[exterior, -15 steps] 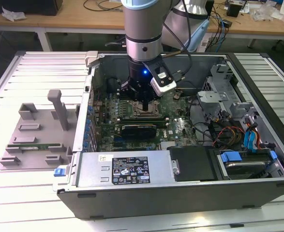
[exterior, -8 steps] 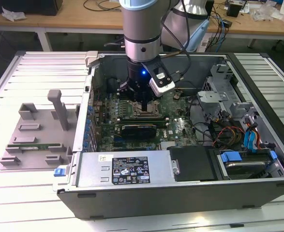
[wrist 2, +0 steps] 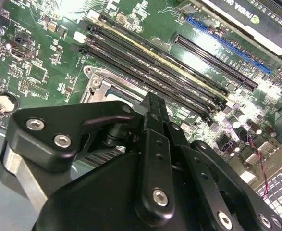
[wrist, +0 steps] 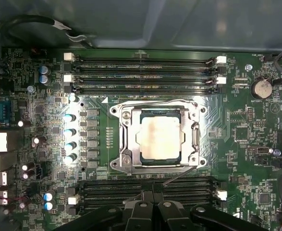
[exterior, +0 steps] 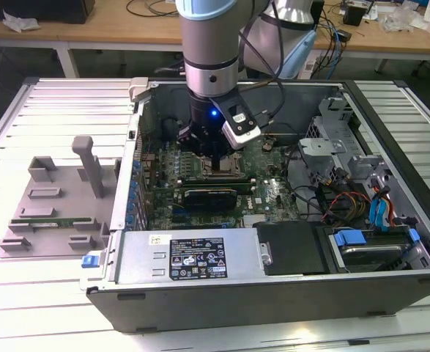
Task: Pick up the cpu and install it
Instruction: 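Install the second cpu locking lever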
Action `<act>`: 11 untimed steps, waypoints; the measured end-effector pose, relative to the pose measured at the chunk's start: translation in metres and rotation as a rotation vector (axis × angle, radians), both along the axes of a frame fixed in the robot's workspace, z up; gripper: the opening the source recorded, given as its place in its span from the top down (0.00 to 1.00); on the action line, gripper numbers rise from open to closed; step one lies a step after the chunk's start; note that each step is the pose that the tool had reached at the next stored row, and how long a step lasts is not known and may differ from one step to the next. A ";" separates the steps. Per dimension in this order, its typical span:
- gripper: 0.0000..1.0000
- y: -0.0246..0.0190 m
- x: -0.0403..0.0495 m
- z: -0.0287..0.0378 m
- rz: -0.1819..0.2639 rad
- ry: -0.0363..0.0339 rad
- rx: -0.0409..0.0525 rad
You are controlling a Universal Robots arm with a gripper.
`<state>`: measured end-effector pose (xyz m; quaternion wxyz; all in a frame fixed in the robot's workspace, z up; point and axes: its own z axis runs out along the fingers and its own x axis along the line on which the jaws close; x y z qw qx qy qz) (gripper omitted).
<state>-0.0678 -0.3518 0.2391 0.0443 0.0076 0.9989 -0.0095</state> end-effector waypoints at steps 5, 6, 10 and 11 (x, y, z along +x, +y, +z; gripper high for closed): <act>0.89 0.0000 -0.0023 -0.0020 0.001 -0.0001 0.0001; 0.89 0.0000 -0.0024 -0.0021 0.001 0.0000 0.0000; 0.89 0.0000 -0.0033 -0.0029 0.002 -0.0001 0.0001; 0.89 0.0000 -0.0040 -0.0035 0.002 -0.0001 0.0002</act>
